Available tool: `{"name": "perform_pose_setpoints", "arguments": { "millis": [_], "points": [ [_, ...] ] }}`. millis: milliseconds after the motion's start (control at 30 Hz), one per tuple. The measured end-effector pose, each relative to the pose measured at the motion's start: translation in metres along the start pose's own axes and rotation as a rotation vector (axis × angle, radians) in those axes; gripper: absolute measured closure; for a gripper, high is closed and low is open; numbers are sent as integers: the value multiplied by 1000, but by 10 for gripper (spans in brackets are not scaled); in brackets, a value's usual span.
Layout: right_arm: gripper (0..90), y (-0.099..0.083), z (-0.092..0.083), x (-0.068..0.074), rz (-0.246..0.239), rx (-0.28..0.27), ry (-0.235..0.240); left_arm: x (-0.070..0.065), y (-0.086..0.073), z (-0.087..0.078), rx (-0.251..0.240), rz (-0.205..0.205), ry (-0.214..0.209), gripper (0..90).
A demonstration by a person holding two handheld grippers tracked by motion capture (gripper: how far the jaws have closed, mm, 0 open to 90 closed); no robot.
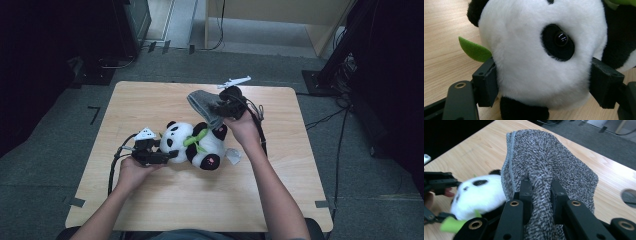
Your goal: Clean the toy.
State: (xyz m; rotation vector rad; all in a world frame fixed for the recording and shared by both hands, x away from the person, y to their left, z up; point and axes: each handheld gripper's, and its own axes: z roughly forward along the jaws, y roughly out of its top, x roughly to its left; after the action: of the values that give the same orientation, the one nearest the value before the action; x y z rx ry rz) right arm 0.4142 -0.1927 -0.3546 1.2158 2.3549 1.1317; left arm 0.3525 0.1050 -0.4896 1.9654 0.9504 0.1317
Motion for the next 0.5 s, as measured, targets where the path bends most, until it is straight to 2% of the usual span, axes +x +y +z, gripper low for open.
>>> {"name": "perform_pose_setpoints", "arguments": {
  "millis": [100,267,500],
  "points": [
    [770,8,10,12,-23,3,19,0,1,0,0,-1,0,224],
    [771,18,32,33,-54,37,53,0,1,0,2,5,1,228],
    [771,20,70,70,-115,92,125,-1,3,0,9,-3,8,229]
  ]
}}
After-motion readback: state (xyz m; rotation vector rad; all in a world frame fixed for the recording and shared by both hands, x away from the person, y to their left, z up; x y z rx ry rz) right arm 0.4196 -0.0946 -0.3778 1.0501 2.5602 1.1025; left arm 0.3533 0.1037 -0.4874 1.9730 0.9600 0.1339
